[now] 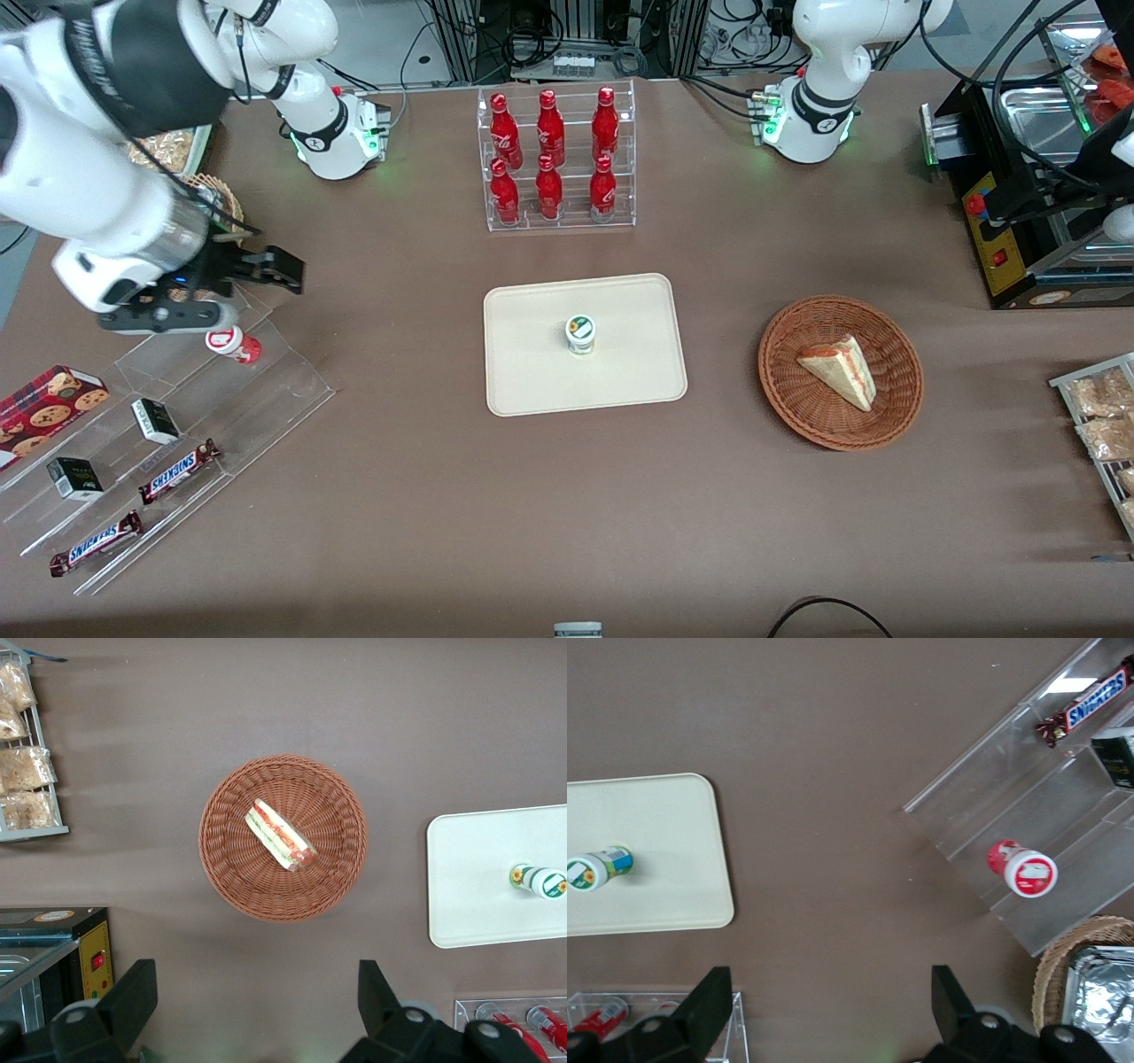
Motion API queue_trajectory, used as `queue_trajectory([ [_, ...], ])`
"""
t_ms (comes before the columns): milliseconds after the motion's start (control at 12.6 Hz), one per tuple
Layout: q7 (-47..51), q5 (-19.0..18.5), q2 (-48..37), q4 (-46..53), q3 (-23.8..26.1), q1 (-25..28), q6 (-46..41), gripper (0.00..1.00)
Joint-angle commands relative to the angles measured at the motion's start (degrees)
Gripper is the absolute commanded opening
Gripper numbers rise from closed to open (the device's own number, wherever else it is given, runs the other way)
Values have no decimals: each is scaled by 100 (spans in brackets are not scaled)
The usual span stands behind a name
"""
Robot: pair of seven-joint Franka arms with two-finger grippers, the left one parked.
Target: Place green gum on tray
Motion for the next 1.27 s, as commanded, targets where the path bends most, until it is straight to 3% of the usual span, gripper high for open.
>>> queue_trajectory([
  [0,-418,81,-335,-165,36,-367,-221,100],
  [398,-647,-147,-783,-297,-77,-737,-458,100],
  [717,-938,-148,-828,-297,-595,-667,-521,100],
  [1195,-956,-139,-731,-297,-974,-492,-415,100],
])
